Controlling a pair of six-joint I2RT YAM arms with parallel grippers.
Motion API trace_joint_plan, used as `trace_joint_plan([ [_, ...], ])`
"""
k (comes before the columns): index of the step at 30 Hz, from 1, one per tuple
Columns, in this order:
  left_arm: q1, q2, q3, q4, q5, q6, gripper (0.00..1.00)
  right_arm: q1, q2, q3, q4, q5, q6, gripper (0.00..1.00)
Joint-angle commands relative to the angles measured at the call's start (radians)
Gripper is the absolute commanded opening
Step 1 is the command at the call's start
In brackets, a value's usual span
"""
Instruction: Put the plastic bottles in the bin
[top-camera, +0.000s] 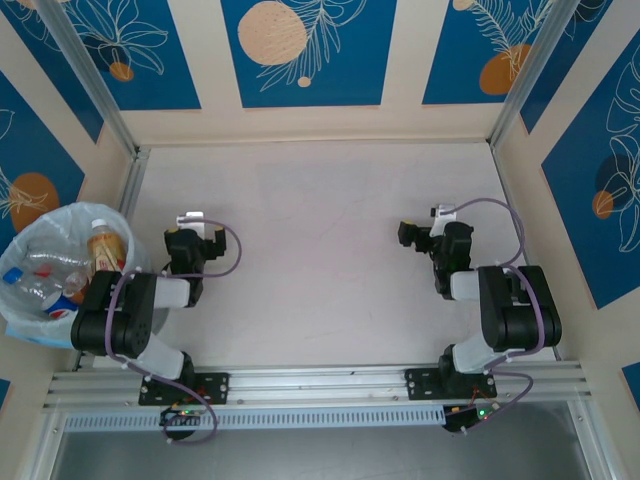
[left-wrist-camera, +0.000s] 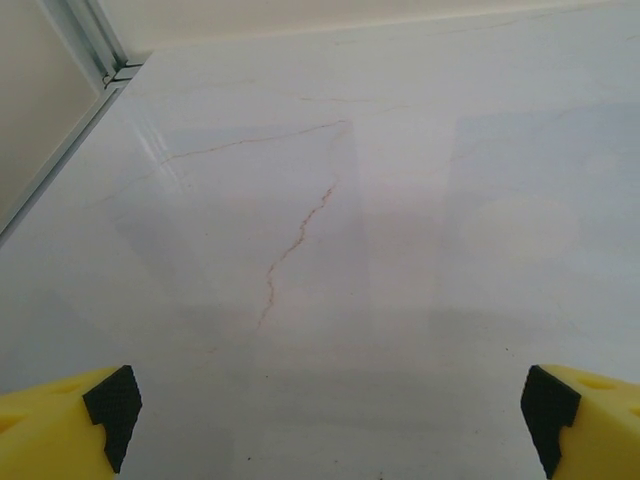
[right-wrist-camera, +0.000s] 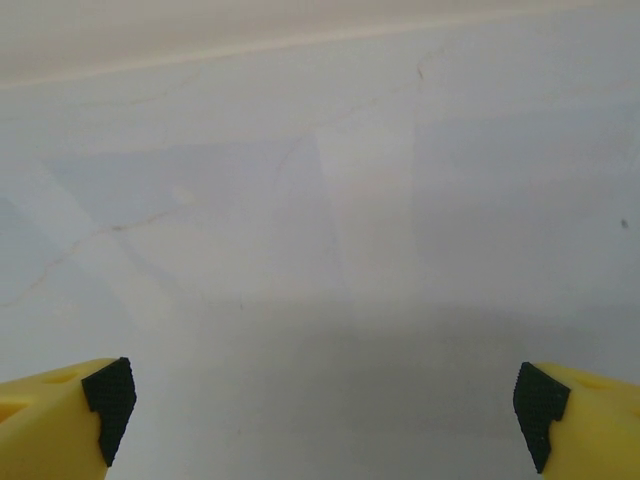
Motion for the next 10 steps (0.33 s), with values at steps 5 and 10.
trace_joint_plan([
  [5,-0.008,0.002,0.008,0.015,0.048,0.010,0.99,0.004,0.004,0.013,-0.014,-0.040,-0.034,0.99],
  [10,-0.008,-0.001,0.004,0.020,0.048,0.011,0.99,0.004,0.005,0.014,-0.011,-0.041,-0.035,0.99],
])
